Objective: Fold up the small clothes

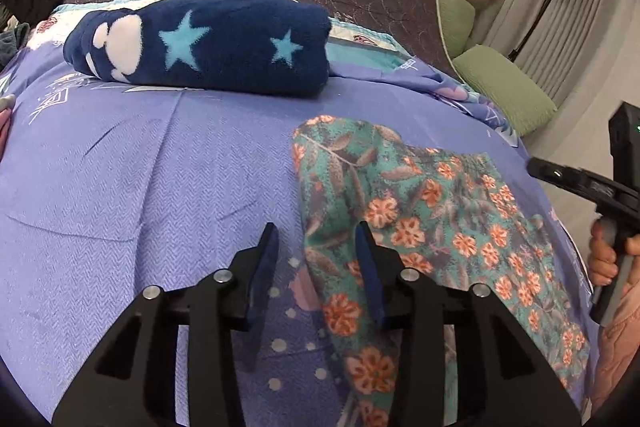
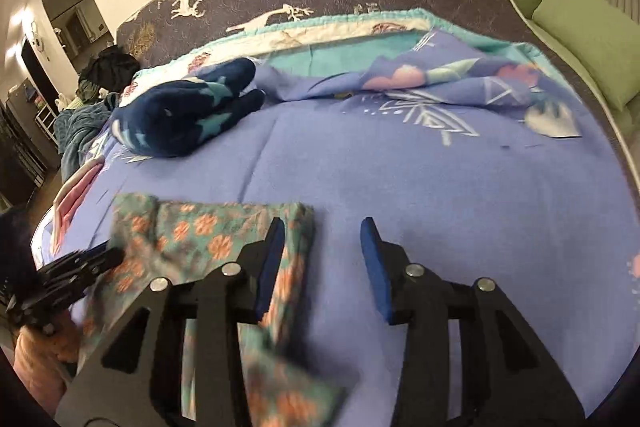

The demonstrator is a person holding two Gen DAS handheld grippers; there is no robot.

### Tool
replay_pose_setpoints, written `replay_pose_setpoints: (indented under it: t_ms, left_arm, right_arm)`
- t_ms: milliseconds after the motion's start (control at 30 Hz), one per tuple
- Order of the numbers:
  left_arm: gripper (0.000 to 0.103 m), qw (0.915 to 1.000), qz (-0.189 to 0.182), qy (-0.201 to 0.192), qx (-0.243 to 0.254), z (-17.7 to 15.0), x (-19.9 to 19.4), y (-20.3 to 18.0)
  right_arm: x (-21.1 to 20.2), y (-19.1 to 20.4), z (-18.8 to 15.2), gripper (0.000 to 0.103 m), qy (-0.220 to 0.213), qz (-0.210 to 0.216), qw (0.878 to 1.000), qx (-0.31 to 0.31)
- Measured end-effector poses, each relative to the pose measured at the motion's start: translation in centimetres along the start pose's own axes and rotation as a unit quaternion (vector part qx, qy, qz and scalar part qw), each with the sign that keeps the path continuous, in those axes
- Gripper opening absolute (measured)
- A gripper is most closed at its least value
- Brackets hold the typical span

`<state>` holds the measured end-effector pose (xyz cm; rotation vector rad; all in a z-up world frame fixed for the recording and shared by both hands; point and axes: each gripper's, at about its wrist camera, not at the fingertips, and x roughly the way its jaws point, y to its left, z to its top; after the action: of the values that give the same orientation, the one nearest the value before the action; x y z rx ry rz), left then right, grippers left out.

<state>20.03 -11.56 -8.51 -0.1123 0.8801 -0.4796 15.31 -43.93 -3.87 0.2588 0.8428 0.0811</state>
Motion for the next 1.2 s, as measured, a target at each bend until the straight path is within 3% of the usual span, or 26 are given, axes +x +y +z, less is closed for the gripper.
replay_pose_setpoints:
  t_ms: [100, 233, 367, 433, 733, 833, 1033, 1067, 1100, 1133, 1200]
  left_arm:
    - [0.053, 0.9997, -0.023, 0.01, 0.003, -0.8, -1.0, -0.3]
    - [0.06, 0.998, -0.053, 0.03, 0.016, -2.2, -2.0, -1.1]
    - [0.062, 0.998, -0.044, 0.033, 0.032, -2.6, -1.5, -1.9]
    - [0.062, 0.998, -0.044, 0.031, 0.032, -2.7, -1.3, -2.1]
    - [0.062, 0.9973, -0.058, 0.033, 0.031, -2.5, -0.7, -1.9]
    - [0.062, 0.9973, -0.055, 0.032, 0.036, -2.4, -0.5, -2.0]
    - [0.062, 0.9972, -0.053, 0.03, 0.044, -1.9, 0.0, -2.3]
    - [0.056, 0.9972, -0.052, 0.029, 0.046, -1.8, 0.1, -2.4]
    - [0.036, 0.9973, -0.049, 0.027, 0.047, -1.6, 0.3, -2.5]
    - [0.024, 0.9974, -0.047, 0.026, 0.047, -1.6, 0.3, -2.5]
    - [0.012, 0.9979, -0.038, 0.013, 0.051, -1.3, -0.1, -2.7]
  right_arm:
    - [-2.1, -0.3, -1.7, 0.054, 0.024, 0.039, 0.999, -0.001]
    - [-3.7, -0.1, -5.6, 0.06, 0.057, 0.069, 0.996, -0.009]
    - [-3.0, 0.0, -8.8, 0.065, 0.087, 0.096, 0.991, -0.01]
    - [-2.8, 0.2, -8.5, 0.069, 0.081, 0.106, 0.991, -0.01]
    - [1.5, 2.7, -5.3, 0.069, 0.081, 0.162, 0.983, -0.034]
    - [2.3, 3.2, -4.5, 0.064, 0.083, 0.167, 0.981, -0.046]
    - [2.3, 3.8, -4.7, 0.036, 0.082, 0.158, 0.981, -0.073]
    - [2.4, 3.9, -4.7, 0.03, 0.082, 0.161, 0.981, -0.072]
    - [2.3, 4.0, -4.8, 0.026, 0.08, 0.162, 0.981, -0.071]
    - [2.2, 4.3, -4.8, 0.025, 0.077, 0.159, 0.982, -0.074]
    - [1.6, 5.1, -4.9, 0.018, 0.066, 0.145, 0.983, -0.091]
